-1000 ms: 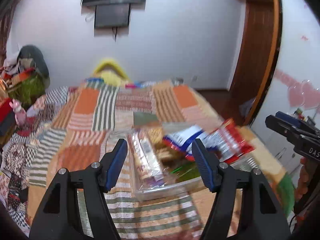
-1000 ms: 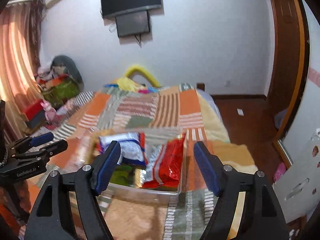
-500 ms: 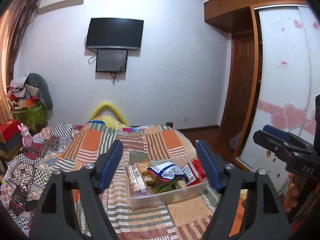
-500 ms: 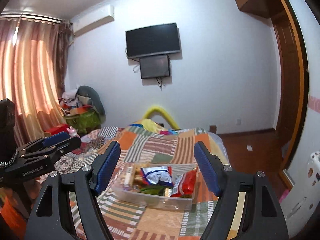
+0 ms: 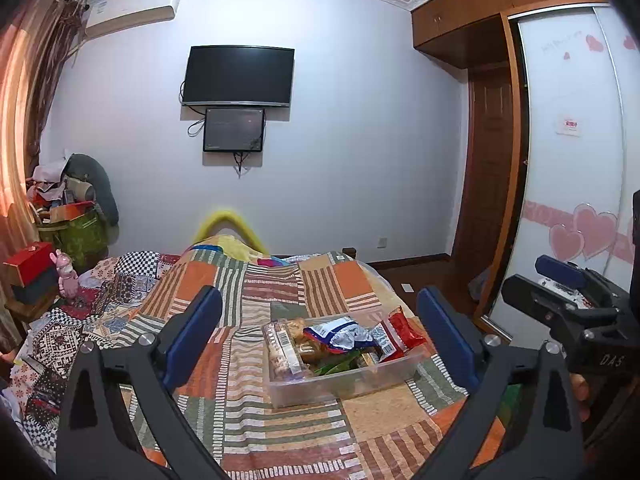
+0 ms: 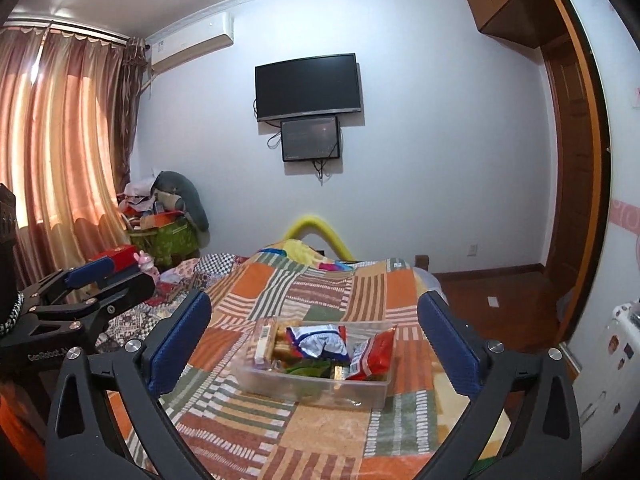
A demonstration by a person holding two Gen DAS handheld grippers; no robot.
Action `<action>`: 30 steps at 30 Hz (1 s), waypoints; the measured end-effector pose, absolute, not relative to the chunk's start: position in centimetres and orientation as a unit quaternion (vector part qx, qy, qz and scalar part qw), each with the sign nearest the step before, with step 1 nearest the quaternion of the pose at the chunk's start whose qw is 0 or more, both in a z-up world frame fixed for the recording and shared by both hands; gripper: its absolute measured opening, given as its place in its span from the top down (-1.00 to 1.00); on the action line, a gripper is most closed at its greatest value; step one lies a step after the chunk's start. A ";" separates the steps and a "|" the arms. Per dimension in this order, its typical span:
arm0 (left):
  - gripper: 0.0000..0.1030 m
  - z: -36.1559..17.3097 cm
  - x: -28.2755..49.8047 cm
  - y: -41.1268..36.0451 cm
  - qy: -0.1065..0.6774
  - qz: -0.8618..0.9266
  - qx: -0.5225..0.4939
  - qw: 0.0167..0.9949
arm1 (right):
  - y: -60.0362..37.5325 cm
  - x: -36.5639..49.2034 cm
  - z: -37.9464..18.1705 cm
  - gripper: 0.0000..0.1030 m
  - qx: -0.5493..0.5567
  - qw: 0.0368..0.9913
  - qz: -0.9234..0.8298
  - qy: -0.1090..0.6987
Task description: Organize snacks
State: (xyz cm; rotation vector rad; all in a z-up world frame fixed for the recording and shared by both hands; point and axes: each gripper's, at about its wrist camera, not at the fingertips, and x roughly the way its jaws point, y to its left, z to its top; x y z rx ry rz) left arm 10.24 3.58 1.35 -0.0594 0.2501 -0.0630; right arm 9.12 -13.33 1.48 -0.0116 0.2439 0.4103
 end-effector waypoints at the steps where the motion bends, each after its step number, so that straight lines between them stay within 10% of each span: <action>1: -0.94 1.3 10.2 3.6 0.124 -0.031 -0.031 0.991 | -13.3 9.2 1.4 -1.00 -0.006 0.972 0.202 0.122; 30: -1.00 0.9 10.3 3.2 0.125 -0.033 -0.032 0.991 | -13.8 8.3 1.4 -1.00 -0.010 0.974 0.196 0.117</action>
